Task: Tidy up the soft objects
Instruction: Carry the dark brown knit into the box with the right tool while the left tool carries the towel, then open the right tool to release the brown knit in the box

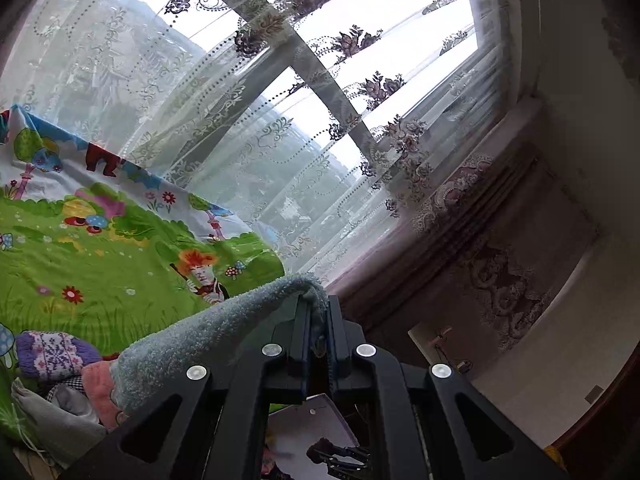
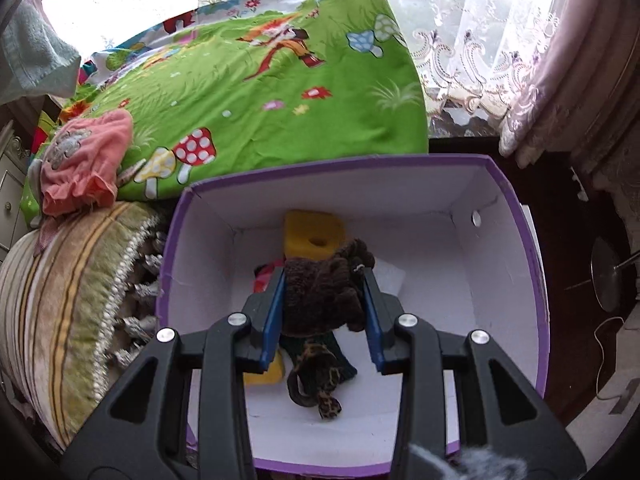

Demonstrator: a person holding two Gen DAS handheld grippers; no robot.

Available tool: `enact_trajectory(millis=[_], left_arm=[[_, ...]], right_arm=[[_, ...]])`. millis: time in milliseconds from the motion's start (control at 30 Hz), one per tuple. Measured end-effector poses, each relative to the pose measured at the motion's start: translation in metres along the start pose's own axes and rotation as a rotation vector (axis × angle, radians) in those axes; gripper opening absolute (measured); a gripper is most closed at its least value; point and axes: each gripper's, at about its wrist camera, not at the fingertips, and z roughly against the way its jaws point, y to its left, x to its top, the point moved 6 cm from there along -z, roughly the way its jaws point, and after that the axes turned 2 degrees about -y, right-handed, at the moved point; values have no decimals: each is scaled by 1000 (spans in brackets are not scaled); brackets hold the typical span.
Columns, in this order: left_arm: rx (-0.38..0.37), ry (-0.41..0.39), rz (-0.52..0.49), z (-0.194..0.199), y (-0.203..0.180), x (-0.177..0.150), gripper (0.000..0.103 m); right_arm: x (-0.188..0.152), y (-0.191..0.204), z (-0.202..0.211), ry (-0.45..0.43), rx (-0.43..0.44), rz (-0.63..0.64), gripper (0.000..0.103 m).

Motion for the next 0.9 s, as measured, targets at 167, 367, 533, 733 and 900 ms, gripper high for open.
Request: enact_trajectory(millis=[167,367,533,733,900], left_arm=[[-39,54,-8,-16,-23,-18,7],[-84,122,-22,-36,-52,-39,7],[-126,230,-11,-67,-68,-67,7],[-153,366,22,-112,-74,-104,7],[-178,479,59,-156,-78,-136,7]], right_arm=[[-32,-23,-14,71,-43,-30,40],[-57,-38,-36,145,-48,-53,42],[-73,-42,-51,212,-38,-66,63],[-79,-55,-42,189,-32,-96,75],[-80,-76,-28,151,-40,-138,76]])
